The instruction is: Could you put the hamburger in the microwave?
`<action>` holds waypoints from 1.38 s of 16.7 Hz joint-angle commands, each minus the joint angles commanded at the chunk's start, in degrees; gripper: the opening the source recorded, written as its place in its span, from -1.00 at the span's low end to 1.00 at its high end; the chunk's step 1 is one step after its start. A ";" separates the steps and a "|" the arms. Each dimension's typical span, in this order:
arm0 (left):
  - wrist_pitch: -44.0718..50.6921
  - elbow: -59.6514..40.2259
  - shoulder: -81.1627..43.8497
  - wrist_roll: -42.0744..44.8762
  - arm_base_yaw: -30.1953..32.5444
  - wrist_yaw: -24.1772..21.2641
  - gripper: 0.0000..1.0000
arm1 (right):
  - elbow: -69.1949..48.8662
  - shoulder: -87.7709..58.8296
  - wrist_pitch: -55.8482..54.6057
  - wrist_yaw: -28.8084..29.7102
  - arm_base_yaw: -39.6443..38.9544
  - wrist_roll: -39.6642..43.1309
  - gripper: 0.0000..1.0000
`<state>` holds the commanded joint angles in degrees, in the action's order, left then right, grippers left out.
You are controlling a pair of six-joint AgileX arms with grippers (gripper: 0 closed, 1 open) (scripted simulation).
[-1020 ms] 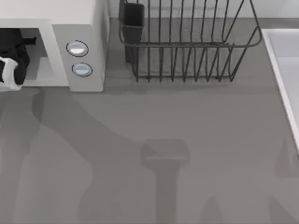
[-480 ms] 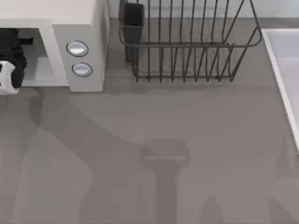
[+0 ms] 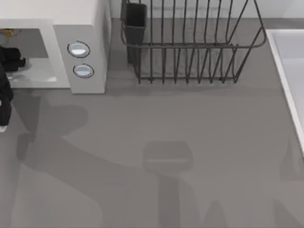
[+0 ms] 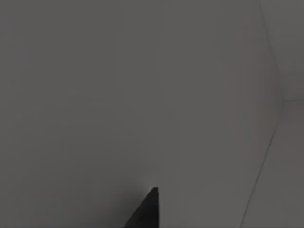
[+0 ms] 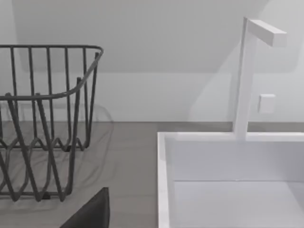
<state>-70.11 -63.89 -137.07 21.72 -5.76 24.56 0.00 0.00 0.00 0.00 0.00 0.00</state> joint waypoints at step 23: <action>-0.61 25.18 19.56 0.92 0.92 3.67 1.00 | 0.00 0.00 0.00 0.00 0.00 0.00 1.00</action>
<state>-70.72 -38.71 -117.51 22.64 -4.84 28.23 0.00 0.00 0.00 0.00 0.00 0.00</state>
